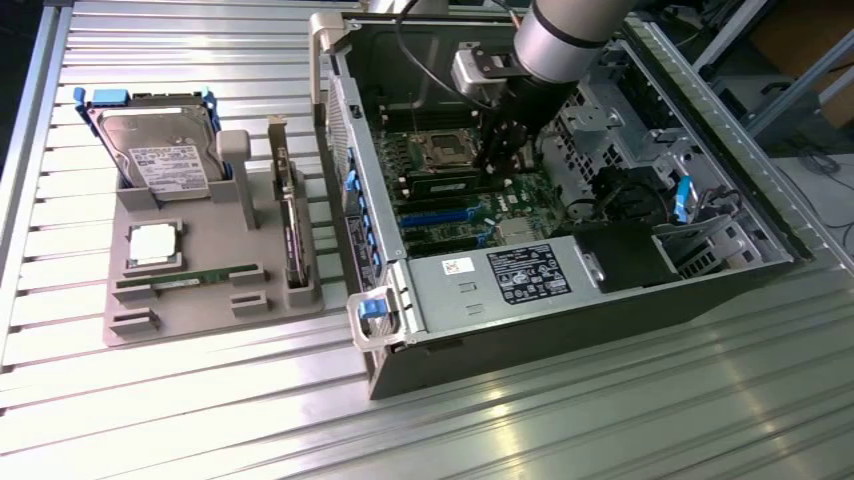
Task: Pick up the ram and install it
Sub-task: 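Insert the ram into the slot, then press down the ram until it locks into place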
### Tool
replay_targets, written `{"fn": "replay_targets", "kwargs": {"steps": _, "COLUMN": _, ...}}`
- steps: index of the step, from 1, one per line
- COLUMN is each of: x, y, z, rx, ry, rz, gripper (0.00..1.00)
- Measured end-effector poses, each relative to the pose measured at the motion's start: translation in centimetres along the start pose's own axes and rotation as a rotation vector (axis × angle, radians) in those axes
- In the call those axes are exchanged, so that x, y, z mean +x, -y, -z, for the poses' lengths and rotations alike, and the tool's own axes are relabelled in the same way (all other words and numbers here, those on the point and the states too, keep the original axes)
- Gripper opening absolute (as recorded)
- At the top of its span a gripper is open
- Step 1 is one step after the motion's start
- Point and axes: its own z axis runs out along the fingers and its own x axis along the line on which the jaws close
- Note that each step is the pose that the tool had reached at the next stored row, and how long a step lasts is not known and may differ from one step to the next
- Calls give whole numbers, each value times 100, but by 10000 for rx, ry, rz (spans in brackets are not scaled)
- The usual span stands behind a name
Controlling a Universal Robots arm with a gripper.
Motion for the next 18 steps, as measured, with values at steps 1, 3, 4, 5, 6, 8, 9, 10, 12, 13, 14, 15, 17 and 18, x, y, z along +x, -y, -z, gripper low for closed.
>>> {"fn": "replay_targets", "kwargs": {"steps": 1, "x": -3, "y": -1, "z": 45, "rx": 0, "ry": -1, "rz": 0, "gripper": 25}}
{"fn": "replay_targets", "kwargs": {"steps": 3, "x": -12, "y": -5, "z": 158, "rx": 0, "ry": 0, "rz": 0, "gripper": 25}}
{"fn": "replay_targets", "kwargs": {"steps": 4, "x": -14, "y": -5, "z": 181, "rx": 0, "ry": 1, "rz": 1, "gripper": 25}}
{"fn": "replay_targets", "kwargs": {"steps": 5, "x": -14, "y": -5, "z": 186, "rx": 0, "ry": 2, "rz": 0, "gripper": 25}}
{"fn": "replay_targets", "kwargs": {"steps": 6, "x": -14, "y": -5, "z": 186, "rx": 0, "ry": 2, "rz": 0, "gripper": 25}}
{"fn": "replay_targets", "kwargs": {"steps": 8, "x": -14, "y": -6, "z": 187, "rx": -1, "ry": -1, "rz": 0, "gripper": 25}}
{"fn": "replay_targets", "kwargs": {"steps": 9, "x": -14, "y": -6, "z": 187, "rx": -1, "ry": -1, "rz": 0, "gripper": 25}}
{"fn": "replay_targets", "kwargs": {"steps": 10, "x": -14, "y": -6, "z": 187, "rx": 0, "ry": 0, "rz": 0, "gripper": 25}}
{"fn": "replay_targets", "kwargs": {"steps": 12, "x": -14, "y": -5, "z": 187, "rx": 0, "ry": 0, "rz": 1, "gripper": 25}}
{"fn": "replay_targets", "kwargs": {"steps": 13, "x": -14, "y": -6, "z": 187, "rx": 0, "ry": 0, "rz": 0, "gripper": 25}}
{"fn": "replay_targets", "kwargs": {"steps": 14, "x": -14, "y": -5, "z": 187, "rx": 0, "ry": -1, "rz": 0, "gripper": 25}}
{"fn": "replay_targets", "kwargs": {"steps": 15, "x": -14, "y": -6, "z": 187, "rx": 0, "ry": 0, "rz": 0, "gripper": 25}}
{"fn": "replay_targets", "kwargs": {"steps": 17, "x": -14, "y": -6, "z": 187, "rx": 0, "ry": 0, "rz": 0, "gripper": 25}}
{"fn": "replay_targets", "kwargs": {"steps": 18, "x": -14, "y": -6, "z": 187, "rx": -1, "ry": -1, "rz": 0, "gripper": 25}}
